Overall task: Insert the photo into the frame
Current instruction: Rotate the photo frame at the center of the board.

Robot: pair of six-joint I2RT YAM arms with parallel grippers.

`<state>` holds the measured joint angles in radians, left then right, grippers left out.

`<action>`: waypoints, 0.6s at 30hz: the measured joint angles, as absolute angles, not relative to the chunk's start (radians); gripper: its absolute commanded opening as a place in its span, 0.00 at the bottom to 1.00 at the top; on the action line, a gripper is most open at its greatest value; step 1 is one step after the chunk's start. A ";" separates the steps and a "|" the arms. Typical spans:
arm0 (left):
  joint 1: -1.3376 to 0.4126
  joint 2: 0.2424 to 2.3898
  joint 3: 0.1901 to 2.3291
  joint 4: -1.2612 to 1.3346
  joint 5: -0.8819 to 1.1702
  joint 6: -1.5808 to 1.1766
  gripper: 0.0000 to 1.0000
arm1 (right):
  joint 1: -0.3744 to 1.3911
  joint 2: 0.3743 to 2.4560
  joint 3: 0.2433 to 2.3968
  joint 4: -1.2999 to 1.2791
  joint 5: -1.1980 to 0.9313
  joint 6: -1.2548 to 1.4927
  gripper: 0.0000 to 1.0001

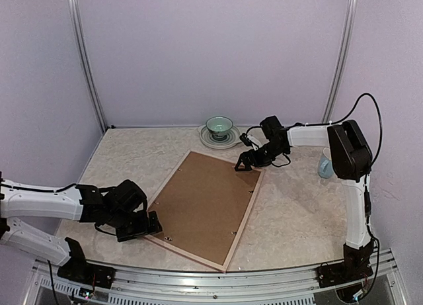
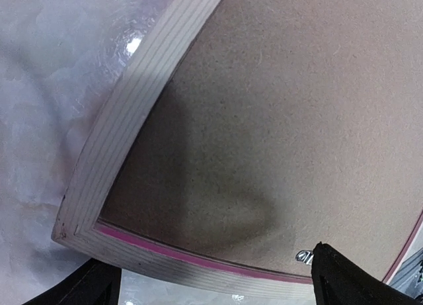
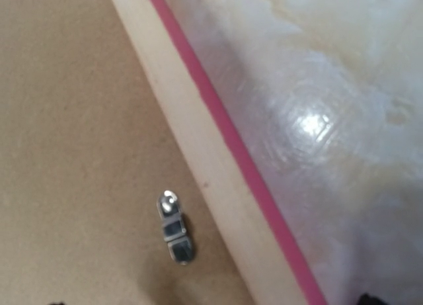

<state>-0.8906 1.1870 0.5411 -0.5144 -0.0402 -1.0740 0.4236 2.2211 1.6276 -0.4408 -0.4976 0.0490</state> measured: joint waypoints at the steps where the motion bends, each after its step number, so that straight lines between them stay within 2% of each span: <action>1: -0.883 1.198 0.541 -0.502 -0.044 -1.073 0.99 | 0.424 2.221 1.627 -0.440 -0.497 0.049 0.96; 18: -0.746 1.274 0.560 -0.432 -0.089 -1.000 0.99 | 0.427 2.108 1.435 -0.353 -0.475 0.050 0.95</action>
<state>-0.7464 1.2736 0.5602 -0.4324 -0.0891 -1.0000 0.4274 2.1082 1.4345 -0.3534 -0.4747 0.0502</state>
